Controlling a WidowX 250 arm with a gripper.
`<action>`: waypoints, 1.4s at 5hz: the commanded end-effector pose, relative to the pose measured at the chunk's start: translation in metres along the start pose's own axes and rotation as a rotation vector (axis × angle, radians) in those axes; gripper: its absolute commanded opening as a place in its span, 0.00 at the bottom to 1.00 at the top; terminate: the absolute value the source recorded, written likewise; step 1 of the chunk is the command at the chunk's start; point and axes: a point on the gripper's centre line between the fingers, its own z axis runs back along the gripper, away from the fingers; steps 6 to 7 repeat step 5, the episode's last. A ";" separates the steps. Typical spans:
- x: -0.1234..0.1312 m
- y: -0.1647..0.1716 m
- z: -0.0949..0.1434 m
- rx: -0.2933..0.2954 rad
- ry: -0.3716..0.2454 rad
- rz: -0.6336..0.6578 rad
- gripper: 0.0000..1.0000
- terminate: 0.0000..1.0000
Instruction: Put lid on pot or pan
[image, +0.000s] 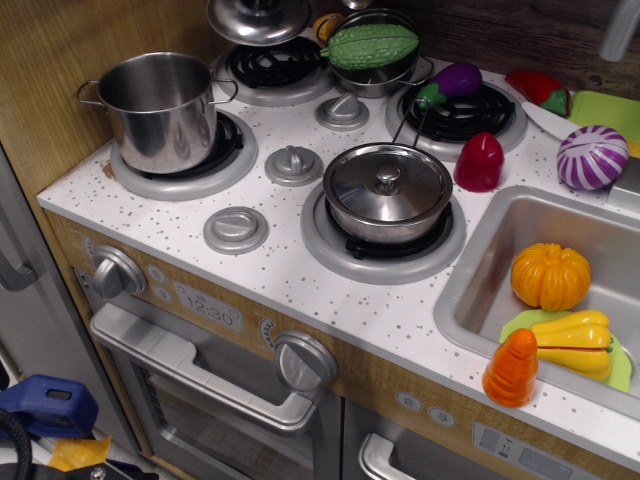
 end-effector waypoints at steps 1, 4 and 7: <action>-0.008 0.022 0.045 0.052 -0.073 0.042 0.00 0.00; -0.051 0.042 0.045 0.028 -0.014 0.101 0.00 0.00; -0.060 0.048 0.045 0.026 0.001 0.105 0.00 1.00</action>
